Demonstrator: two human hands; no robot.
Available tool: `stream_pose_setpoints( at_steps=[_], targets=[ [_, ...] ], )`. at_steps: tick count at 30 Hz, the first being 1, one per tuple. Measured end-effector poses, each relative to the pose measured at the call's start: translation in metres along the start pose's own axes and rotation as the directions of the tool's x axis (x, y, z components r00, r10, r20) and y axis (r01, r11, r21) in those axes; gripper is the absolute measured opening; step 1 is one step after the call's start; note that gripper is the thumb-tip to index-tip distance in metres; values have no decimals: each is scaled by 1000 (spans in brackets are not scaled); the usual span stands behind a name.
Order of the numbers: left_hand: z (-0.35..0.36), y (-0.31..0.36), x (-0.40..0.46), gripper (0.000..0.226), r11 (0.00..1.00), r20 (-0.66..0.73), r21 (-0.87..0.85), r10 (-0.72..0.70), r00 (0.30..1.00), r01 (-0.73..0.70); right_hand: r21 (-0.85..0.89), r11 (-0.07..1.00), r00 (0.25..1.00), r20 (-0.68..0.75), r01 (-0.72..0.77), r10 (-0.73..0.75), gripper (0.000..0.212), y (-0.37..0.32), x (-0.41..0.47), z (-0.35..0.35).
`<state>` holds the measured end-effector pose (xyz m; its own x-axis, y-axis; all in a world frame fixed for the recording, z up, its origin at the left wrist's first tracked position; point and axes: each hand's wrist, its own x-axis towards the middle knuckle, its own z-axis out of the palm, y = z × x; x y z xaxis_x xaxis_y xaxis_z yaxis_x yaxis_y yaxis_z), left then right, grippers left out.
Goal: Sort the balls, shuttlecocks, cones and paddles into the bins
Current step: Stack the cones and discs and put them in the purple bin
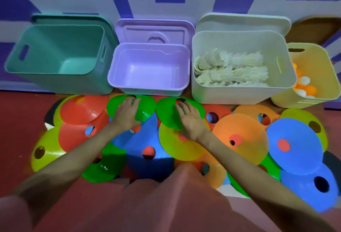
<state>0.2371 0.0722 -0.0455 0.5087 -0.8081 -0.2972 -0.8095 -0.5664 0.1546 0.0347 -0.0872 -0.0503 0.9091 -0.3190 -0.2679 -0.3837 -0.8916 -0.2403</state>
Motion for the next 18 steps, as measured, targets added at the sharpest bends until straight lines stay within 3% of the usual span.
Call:
stream_pose_setpoints(
  at_steps=[3,5,9,12,15,18],
  targets=[
    [10,-5,0,107,981,94,191,-39,995,21,-146,989,1000,-3,-11,11,107,-9,3,9],
    [14,-6,-1,107,963,84,269,-31,996,8,-211,977,998,-50,-40,30,101,-13,7,13],
    [8,-13,-3,105,957,31,288,27,999,-35,-182,983,990,-139,-21,-5,92,-17,4,10],
    [-4,-19,-13,106,981,-40,190,50,998,-41,-28,999,974,-225,-17,10,89,-19,-7,4],
    [-23,-19,-32,94,997,-231,39,77,970,-70,194,981,911,-400,-19,97,78,-28,-27,-8],
    [-42,-21,-48,78,953,-402,-258,45,915,-160,481,875,816,-526,52,240,59,-42,-46,-25]
  ],
)
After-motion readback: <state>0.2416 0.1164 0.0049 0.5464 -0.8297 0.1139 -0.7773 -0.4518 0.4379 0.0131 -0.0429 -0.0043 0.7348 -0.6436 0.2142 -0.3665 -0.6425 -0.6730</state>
